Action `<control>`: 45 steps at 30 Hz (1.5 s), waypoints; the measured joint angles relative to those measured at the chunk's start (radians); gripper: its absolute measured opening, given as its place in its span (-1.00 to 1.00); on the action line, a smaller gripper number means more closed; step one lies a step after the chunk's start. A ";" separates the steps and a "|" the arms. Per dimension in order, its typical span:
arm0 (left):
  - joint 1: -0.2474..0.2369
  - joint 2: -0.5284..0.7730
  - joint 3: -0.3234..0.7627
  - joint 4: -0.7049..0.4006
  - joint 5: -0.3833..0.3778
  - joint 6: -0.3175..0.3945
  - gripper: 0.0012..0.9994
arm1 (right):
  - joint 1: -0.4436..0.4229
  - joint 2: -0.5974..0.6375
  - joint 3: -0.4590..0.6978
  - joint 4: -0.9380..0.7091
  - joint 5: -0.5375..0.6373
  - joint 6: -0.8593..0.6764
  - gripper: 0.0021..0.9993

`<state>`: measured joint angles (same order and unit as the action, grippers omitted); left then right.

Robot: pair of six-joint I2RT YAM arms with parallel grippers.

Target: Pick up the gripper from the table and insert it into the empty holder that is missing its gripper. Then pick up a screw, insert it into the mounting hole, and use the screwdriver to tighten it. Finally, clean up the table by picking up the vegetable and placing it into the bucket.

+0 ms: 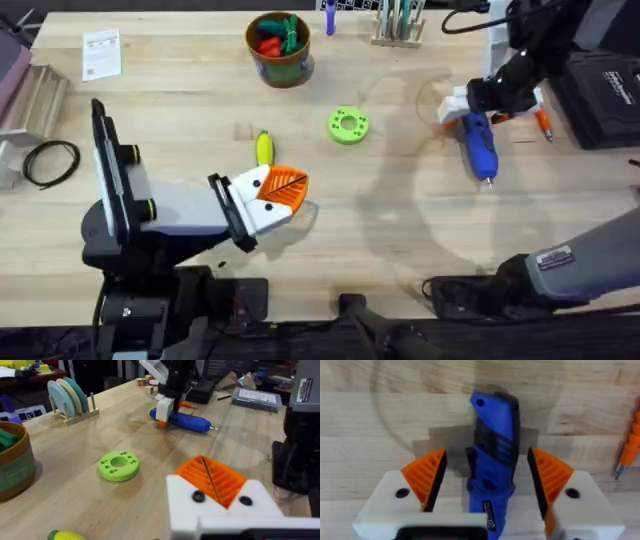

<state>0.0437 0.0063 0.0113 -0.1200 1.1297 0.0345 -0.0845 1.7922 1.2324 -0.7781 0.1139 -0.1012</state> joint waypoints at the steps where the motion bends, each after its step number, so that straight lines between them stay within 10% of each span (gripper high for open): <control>1: 0.000 0.000 0.000 0.000 0.000 0.000 -0.98 | 0.000 0.003 0.000 0.001 0.000 0.000 0.93; 19: 0.000 0.000 0.000 0.000 0.000 0.000 -0.98 | -0.001 0.042 0.003 0.010 -0.014 0.000 0.81; 27: 0.000 0.000 0.000 0.000 0.000 0.000 -0.98 | 0.000 0.050 0.003 0.008 -0.022 -0.005 -0.92; 45: 0.000 0.000 0.000 0.000 0.000 0.000 -0.98 | 0.000 0.013 0.038 -0.075 -0.021 0.006 -0.96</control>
<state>0.0437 0.0063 0.0113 -0.1200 1.1297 0.0345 -0.0845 1.8053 1.2704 -0.8530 0.0925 -0.0950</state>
